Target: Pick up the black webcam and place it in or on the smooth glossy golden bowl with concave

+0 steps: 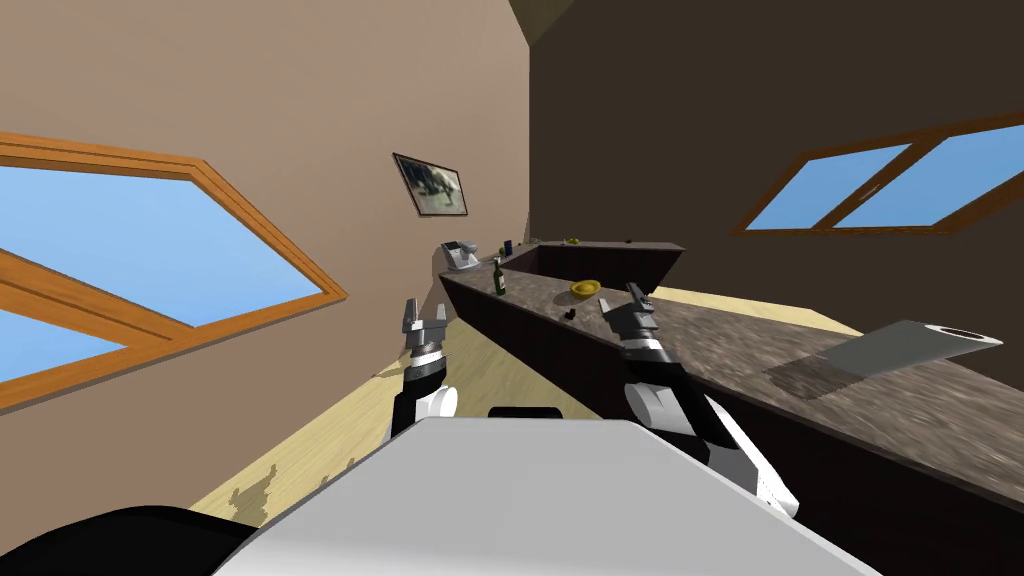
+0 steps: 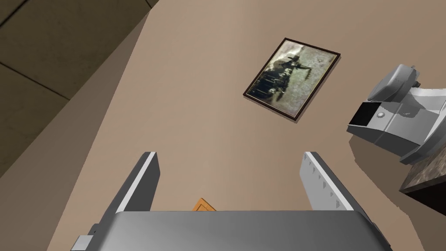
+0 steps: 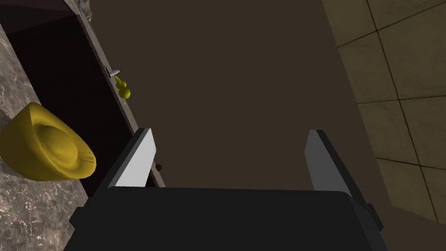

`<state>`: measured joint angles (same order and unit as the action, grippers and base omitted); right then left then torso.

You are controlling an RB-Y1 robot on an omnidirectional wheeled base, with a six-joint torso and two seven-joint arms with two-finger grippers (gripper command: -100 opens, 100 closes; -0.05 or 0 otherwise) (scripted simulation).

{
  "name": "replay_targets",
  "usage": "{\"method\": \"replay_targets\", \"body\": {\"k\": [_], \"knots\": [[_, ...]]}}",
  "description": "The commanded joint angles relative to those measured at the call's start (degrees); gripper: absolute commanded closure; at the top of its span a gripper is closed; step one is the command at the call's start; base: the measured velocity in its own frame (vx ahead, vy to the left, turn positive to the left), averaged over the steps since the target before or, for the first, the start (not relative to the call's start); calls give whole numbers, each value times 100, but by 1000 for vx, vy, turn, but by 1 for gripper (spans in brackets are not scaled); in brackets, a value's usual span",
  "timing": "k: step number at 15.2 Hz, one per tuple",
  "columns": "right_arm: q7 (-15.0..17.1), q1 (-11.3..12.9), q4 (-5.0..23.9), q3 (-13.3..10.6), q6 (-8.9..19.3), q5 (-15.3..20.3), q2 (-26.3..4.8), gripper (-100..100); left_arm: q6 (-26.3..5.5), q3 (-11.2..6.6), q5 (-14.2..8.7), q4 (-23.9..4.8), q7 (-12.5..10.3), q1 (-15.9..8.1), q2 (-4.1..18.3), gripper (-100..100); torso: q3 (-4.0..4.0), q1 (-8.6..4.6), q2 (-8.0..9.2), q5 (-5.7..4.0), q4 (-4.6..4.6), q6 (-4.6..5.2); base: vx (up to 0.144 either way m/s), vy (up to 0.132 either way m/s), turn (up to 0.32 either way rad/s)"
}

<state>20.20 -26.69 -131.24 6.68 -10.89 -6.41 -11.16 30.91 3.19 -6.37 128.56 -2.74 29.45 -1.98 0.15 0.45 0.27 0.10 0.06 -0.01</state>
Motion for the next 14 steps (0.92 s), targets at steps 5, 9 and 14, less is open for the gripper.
{"method": "replay_targets", "body": {"k": [5,9,14], "knots": [[457,-2,186,210,630,-160,-166,-100,0,0,0,0,0,0,0,0,-4,-2,-7,0,-1,0,-41,95,34],[732,0,280,349,995,-274,-260,-100,0,-1,0,0,0,1,0,0,-8,-15,-15,-3,-3,0,-20,64,30],[1278,5,492,633,1575,-531,-425,-100,0,-1,0,0,0,1,1,0,-8,-18,-14,-3,-3,1,-27,84,33]]}}
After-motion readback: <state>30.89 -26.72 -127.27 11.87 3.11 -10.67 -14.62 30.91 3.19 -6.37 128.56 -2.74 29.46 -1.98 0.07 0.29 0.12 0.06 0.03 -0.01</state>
